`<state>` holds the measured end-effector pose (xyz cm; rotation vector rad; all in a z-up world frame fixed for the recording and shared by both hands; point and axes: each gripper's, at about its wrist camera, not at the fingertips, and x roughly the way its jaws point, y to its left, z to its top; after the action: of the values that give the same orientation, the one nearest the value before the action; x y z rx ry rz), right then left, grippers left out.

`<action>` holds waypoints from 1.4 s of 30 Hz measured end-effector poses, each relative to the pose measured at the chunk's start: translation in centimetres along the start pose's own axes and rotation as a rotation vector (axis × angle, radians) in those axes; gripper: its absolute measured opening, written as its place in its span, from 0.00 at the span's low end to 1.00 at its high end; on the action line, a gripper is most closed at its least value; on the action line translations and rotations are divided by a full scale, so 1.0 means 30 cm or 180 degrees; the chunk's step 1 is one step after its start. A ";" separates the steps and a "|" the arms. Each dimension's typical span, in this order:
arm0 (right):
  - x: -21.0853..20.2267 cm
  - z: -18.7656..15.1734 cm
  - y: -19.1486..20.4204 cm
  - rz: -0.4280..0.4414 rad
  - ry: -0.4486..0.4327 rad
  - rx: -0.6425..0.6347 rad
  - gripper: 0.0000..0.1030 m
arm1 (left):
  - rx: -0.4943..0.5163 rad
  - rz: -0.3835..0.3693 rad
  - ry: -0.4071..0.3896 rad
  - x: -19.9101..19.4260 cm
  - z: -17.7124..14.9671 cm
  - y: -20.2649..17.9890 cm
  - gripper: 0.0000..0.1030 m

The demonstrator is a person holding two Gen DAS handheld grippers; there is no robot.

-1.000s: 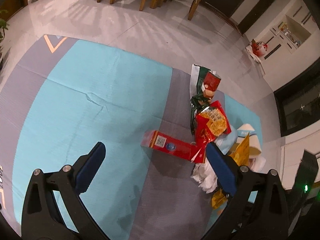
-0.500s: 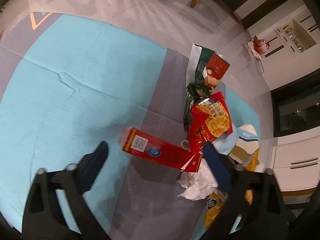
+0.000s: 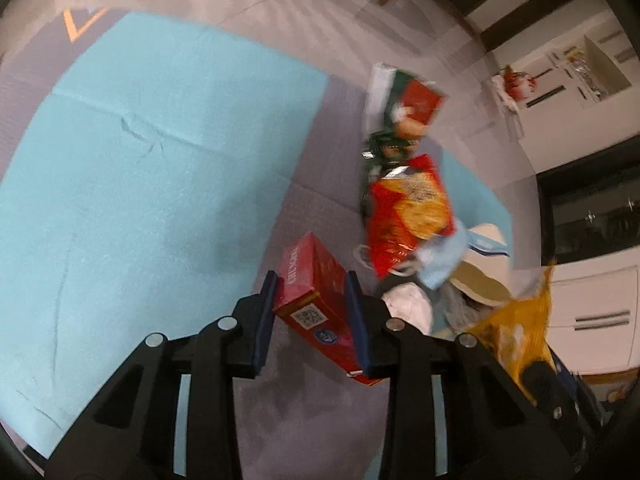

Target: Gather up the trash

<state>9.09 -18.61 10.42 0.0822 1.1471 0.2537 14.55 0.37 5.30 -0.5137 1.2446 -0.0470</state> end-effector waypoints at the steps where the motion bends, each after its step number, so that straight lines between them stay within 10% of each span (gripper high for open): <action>1: -0.013 -0.002 -0.003 0.0009 -0.0029 0.0013 0.26 | 0.0068 0.0011 -0.0081 -0.029 -0.005 -0.018 0.32; 18: -0.173 -0.004 -0.084 0.0016 -0.0431 0.0308 0.27 | 0.1075 0.0219 -0.0852 -0.308 -0.197 -0.236 0.30; 38: -0.230 -0.082 -0.144 -0.0100 -0.0534 0.0490 0.27 | 0.1357 0.0035 -0.0665 -0.288 -0.281 -0.299 0.22; 42: -0.225 -0.092 -0.151 -0.0104 -0.0493 0.0472 0.27 | 0.1310 0.0181 -0.0584 -0.272 -0.275 -0.261 0.67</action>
<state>4.69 -24.80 14.42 0.2103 1.0111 0.1306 6.17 -6.91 13.83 -0.1218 1.0329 -0.1994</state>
